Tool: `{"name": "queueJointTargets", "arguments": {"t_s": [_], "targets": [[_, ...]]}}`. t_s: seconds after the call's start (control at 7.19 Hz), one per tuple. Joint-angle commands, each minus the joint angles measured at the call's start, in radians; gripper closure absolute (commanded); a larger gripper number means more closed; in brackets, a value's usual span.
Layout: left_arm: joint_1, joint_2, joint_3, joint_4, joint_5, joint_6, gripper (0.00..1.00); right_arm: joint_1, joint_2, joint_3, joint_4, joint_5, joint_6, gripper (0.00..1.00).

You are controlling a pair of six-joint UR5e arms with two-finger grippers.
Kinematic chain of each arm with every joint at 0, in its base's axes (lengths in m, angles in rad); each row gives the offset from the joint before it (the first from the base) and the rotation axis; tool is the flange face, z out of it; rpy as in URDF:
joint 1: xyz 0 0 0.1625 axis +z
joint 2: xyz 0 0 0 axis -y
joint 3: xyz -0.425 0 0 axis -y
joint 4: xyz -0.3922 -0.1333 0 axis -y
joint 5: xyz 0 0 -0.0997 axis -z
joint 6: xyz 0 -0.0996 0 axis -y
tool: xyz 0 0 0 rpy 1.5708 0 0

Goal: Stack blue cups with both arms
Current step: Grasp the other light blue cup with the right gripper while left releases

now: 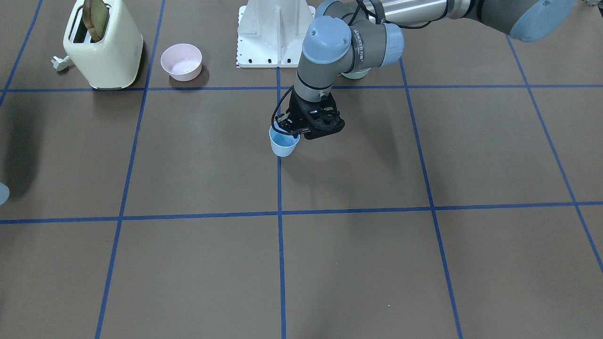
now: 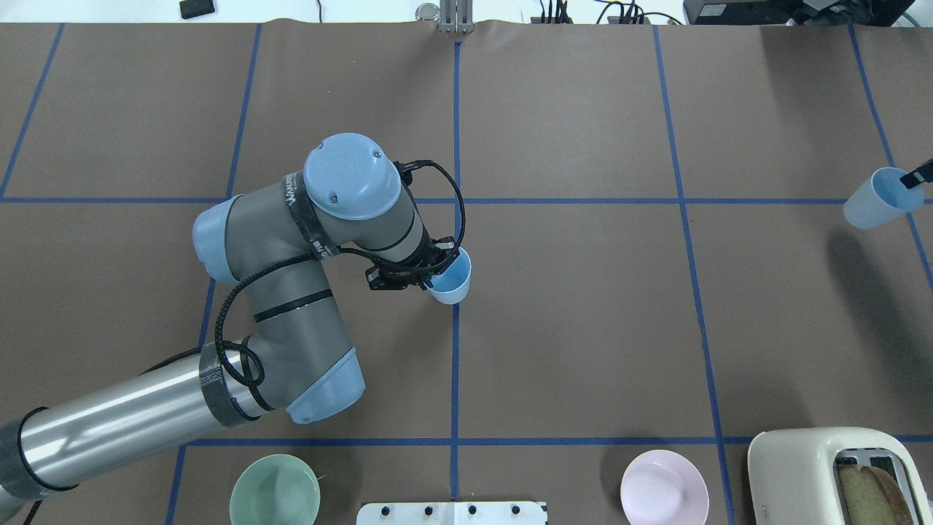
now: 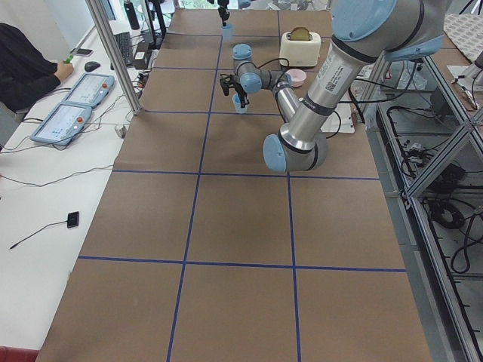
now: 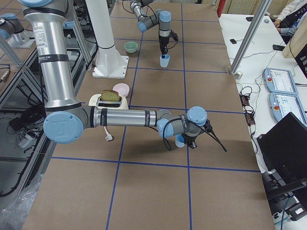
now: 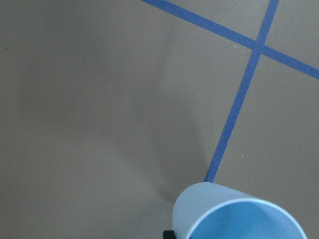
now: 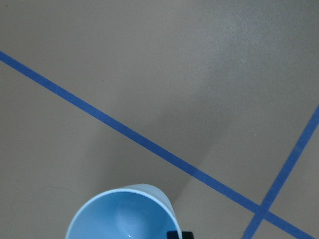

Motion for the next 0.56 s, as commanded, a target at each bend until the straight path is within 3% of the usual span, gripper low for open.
{"name": "queueJointTargets", "arguments": {"t_s": [0.0, 0.14, 0.42], "targets": [[0.014, -0.01, 0.015, -0.001, 0.023, 0.0, 1.0, 0.0, 0.013, 0.046, -0.003, 0.02, 0.069, 1.0], [0.014, -0.01, 0.018, -0.002, 0.023, 0.001, 0.92, -0.001, 0.023, 0.081, -0.013, 0.023, 0.121, 1.0], [0.015, -0.01, 0.023, -0.005, 0.023, 0.001, 0.87, -0.003, 0.107, 0.217, -0.247, 0.023, 0.144, 1.0]]}}
